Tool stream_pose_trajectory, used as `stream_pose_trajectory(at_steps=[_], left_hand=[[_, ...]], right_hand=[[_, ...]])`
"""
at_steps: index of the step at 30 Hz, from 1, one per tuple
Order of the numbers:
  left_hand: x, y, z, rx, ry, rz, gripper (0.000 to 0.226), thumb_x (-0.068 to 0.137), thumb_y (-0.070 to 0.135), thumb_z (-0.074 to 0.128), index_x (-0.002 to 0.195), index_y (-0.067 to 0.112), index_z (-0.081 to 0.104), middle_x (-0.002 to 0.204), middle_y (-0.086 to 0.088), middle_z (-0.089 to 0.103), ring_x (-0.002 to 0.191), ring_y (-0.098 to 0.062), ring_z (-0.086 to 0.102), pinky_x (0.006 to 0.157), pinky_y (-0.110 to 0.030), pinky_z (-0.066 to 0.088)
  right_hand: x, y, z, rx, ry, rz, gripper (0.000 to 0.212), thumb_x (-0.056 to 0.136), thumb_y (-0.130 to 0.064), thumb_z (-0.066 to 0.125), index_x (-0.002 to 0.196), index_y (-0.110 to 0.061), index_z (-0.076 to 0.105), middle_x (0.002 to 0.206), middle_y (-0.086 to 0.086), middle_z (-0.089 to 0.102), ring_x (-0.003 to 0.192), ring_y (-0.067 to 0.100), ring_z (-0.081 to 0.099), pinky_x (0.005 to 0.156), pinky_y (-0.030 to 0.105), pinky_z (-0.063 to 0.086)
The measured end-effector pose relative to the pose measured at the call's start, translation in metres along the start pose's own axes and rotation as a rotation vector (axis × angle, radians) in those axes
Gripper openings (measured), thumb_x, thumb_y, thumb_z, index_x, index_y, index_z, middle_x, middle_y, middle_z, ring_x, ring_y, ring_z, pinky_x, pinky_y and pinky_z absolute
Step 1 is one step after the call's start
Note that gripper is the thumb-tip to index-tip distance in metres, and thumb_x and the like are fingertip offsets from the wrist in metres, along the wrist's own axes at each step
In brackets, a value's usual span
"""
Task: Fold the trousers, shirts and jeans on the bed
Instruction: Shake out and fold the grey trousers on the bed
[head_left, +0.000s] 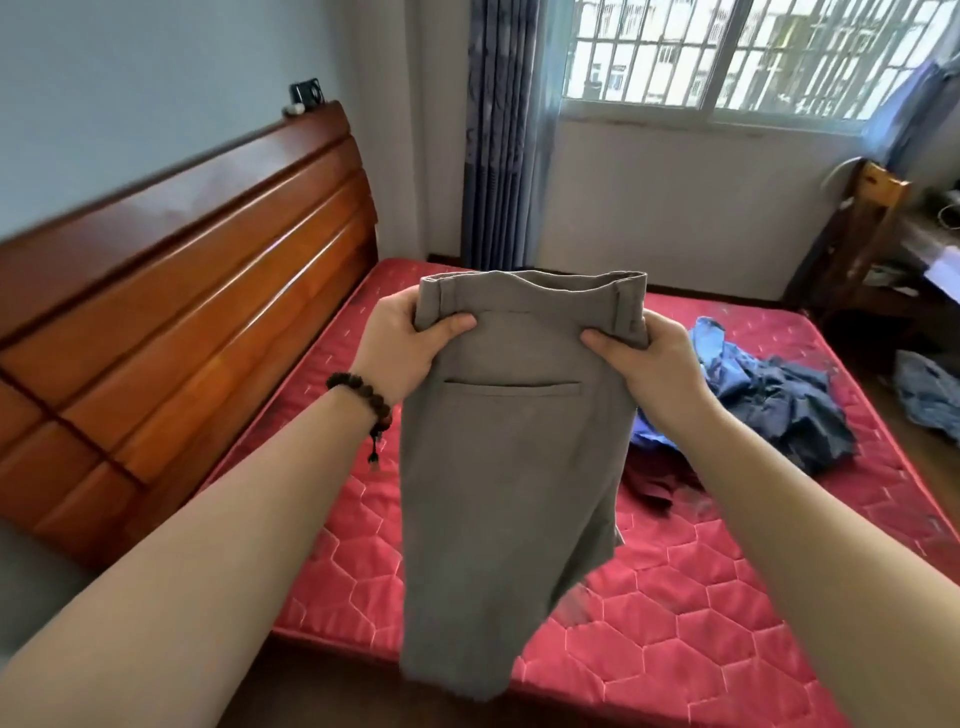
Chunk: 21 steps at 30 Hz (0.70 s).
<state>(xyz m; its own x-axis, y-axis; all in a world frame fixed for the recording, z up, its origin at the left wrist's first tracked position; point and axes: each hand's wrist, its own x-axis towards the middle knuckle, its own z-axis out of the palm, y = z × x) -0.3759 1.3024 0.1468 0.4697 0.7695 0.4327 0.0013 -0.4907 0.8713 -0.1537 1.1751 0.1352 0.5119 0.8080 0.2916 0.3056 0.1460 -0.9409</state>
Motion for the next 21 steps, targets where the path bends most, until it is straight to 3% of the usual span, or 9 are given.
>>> stream_pose_trajectory(at_steps=[4,8,13,16,19,21], left_hand=[[0.031,-0.05,0.019,0.198,0.156,0.035,0.028,0.08,0.03,0.075,0.106,0.021,0.067,0.09,0.028,0.059,0.084,0.022,0.055,0.074,0.001,0.038],[0.078,-0.092,0.042,0.268,0.23,0.022,0.033,0.076,0.033,0.077,0.103,0.015,0.068,0.086,0.027,0.058,0.08,0.021,0.054,0.071,0.002,0.035],[0.139,-0.141,0.069,0.305,0.159,-0.101,0.026,0.077,0.027,0.078,0.097,0.014,0.069,0.086,0.011,0.066,0.077,0.005,0.059,0.07,-0.007,0.042],[0.158,-0.18,0.075,0.289,0.134,-0.199,0.024,0.078,0.022,0.077,0.097,0.01,0.069,0.089,0.002,0.069,0.082,-0.01,0.062,0.073,-0.02,0.048],[0.169,-0.221,0.074,0.264,0.075,-0.305,0.022,0.081,0.016,0.073,0.102,0.014,0.067,0.093,0.008,0.068,0.087,-0.008,0.063,0.076,-0.013,0.047],[0.177,-0.246,0.072,0.248,0.018,-0.376,0.026,0.084,0.011,0.07,0.109,0.014,0.065,0.101,0.005,0.068,0.096,-0.011,0.063,0.084,-0.018,0.048]], right_hand=[[0.045,0.041,0.01,-0.077,-0.004,-0.05,0.011,0.075,-0.027,0.078,0.081,-0.023,0.07,0.078,-0.011,0.07,0.071,0.003,0.061,0.067,0.019,0.05],[0.098,0.089,0.013,-0.202,0.112,-0.123,0.026,0.076,-0.04,0.074,0.083,-0.016,0.065,0.076,0.002,0.067,0.068,0.014,0.056,0.065,0.026,0.047],[0.156,0.148,0.025,-0.179,0.115,0.01,0.007,0.088,-0.028,0.065,0.085,-0.03,0.06,0.072,-0.027,0.064,0.069,-0.01,0.056,0.062,0.004,0.037],[0.185,0.184,0.033,-0.188,0.098,0.032,0.007,0.088,-0.025,0.064,0.085,-0.021,0.06,0.071,-0.016,0.063,0.067,-0.007,0.053,0.061,0.006,0.037],[0.206,0.222,0.047,-0.209,0.069,0.059,0.016,0.088,-0.026,0.065,0.084,-0.012,0.06,0.072,0.006,0.062,0.066,0.013,0.051,0.06,0.014,0.038],[0.216,0.243,0.056,-0.223,0.049,0.089,0.02,0.087,-0.029,0.066,0.082,-0.012,0.058,0.072,0.013,0.061,0.069,0.024,0.051,0.062,0.024,0.04]])
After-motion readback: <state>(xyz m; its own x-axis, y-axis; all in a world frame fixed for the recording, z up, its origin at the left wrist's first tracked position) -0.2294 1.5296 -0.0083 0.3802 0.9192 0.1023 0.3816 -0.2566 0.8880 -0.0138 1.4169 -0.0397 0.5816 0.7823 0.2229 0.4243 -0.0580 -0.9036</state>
